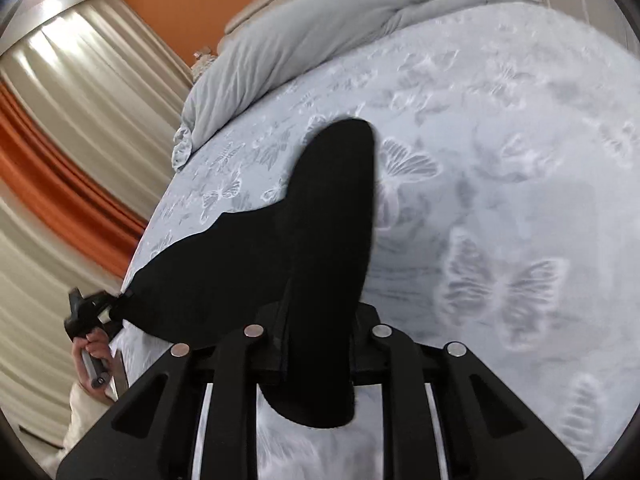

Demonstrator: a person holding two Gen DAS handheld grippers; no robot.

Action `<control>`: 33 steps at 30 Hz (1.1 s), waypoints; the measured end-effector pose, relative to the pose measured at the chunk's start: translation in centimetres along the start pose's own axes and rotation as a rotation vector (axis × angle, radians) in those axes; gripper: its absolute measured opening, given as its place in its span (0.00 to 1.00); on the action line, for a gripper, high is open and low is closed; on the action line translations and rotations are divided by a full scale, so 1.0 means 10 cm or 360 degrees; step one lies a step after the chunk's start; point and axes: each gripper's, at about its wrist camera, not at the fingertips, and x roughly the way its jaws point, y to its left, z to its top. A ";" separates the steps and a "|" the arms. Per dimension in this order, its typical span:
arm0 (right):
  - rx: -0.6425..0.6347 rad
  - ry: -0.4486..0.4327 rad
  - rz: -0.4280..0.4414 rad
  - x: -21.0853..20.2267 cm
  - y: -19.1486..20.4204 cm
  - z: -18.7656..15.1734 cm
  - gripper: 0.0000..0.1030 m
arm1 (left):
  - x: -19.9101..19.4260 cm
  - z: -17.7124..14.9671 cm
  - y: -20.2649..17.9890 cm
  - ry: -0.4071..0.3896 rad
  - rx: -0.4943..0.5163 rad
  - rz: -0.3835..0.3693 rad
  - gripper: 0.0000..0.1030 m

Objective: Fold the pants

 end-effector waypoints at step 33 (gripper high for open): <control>-0.0798 0.0067 -0.0050 0.96 1.76 -0.60 0.22 | 0.28 -0.57 0.06 0.0328 0.0054 0.0156 0.30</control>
